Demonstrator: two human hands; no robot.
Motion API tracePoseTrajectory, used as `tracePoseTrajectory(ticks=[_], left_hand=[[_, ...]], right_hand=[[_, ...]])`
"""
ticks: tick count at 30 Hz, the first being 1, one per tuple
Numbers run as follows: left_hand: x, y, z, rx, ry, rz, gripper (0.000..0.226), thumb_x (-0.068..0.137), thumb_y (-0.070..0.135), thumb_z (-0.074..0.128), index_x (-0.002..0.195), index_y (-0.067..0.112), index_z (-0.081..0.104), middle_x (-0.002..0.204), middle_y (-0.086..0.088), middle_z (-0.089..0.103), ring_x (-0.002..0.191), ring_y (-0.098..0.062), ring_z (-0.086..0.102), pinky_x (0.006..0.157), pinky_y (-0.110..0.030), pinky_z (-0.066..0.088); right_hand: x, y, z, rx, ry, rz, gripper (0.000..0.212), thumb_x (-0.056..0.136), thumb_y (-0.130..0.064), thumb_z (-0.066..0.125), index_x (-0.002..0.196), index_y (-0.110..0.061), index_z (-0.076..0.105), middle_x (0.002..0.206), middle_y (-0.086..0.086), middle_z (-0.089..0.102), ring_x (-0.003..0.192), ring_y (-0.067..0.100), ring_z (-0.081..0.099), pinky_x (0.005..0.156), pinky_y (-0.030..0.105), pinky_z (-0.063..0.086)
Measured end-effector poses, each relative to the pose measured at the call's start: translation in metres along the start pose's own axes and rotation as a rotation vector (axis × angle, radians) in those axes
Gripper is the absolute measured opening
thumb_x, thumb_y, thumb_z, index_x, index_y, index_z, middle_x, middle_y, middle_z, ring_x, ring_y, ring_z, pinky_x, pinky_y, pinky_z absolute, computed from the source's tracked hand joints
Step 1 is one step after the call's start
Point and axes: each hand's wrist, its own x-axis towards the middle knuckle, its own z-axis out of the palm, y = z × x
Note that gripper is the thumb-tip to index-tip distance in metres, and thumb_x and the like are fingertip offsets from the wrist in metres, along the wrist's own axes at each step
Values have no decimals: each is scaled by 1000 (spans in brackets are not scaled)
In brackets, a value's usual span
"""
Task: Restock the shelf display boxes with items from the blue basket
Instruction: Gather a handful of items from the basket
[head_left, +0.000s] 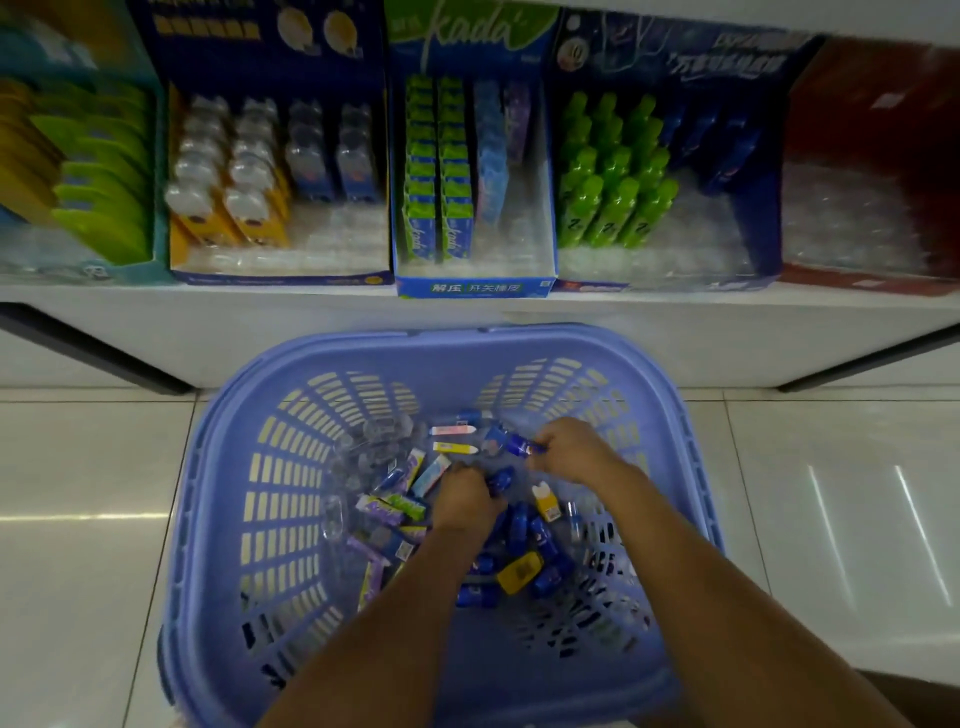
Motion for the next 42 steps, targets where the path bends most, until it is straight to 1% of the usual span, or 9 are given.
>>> tracePoseTrajectory(ticks=[5, 9, 12, 20, 22, 26, 31, 37, 42], left_hand=[[-22, 22, -36, -384, 218, 24, 15, 86, 20, 62, 78, 7, 59, 68, -6, 62, 58, -14, 51, 52, -22, 38], [-49, 51, -74, -592, 285, 159, 11, 85, 20, 69, 89, 10, 65, 83, 0, 65, 72, -10, 58, 60, -17, 41], [-76, 76, -101, -801, 240, 244, 14, 85, 21, 70, 93, 12, 63, 89, -5, 68, 80, -21, 65, 75, -32, 54], [-110, 134, -153, -1063, 192, 423, 5, 89, 16, 65, 94, 16, 65, 84, -3, 69, 73, -10, 69, 66, -22, 56], [-109, 142, -157, -1107, 189, 423, 9, 90, 14, 62, 99, 12, 64, 82, -2, 70, 73, -10, 69, 68, -24, 58], [-106, 150, -159, -1140, 180, 407, 13, 91, 14, 61, 103, 10, 63, 82, 1, 72, 76, -12, 70, 73, -27, 59], [-99, 151, -158, -1177, 145, 411, 18, 92, 15, 59, 109, 9, 61, 88, -2, 72, 78, -17, 72, 72, -28, 59], [-92, 149, -157, -1239, 83, 441, 20, 91, 4, 58, 109, 10, 62, 95, -6, 71, 83, -17, 71, 74, -22, 57], [-97, 152, -157, -1211, 110, 472, 25, 84, 1, 66, 97, 22, 67, 95, -1, 73, 90, -16, 70, 79, -23, 57]], right_hand=[[-65, -3, -49, 465, 113, -193, 27, 86, -9, 67, 113, -8, 68, 107, 11, 66, 90, 21, 66, 87, 34, 56], [-115, -9, -88, 643, 241, -298, 25, 74, -1, 76, 97, -7, 68, 90, 7, 70, 72, 3, 66, 64, 6, 50], [-143, -12, -119, 762, 430, -402, 27, 69, -4, 80, 93, -14, 72, 82, -5, 73, 72, -3, 67, 66, 5, 48], [-111, -19, -224, 503, 926, -451, 30, 77, -10, 73, 107, -11, 70, 76, -3, 64, 53, -16, 54, 53, 0, 36], [-89, -29, -244, 400, 897, -442, 37, 78, -6, 72, 115, -5, 67, 96, 5, 66, 75, -5, 61, 62, -1, 43], [-62, -39, -264, 9, 826, -435, 38, 81, -13, 69, 118, -7, 65, 117, 19, 64, 107, 32, 60, 93, 33, 46], [-54, -48, -275, -96, 745, -454, 38, 82, -14, 69, 120, -9, 64, 119, 16, 64, 109, 28, 58, 80, 19, 37], [-46, -60, -284, -182, 584, -406, 54, 83, -15, 71, 134, -8, 53, 135, 15, 54, 124, 28, 50, 98, 23, 37], [-58, -59, -280, -131, 591, -395, 50, 84, -15, 70, 132, -10, 55, 133, 12, 56, 118, 24, 53, 93, 17, 39]])
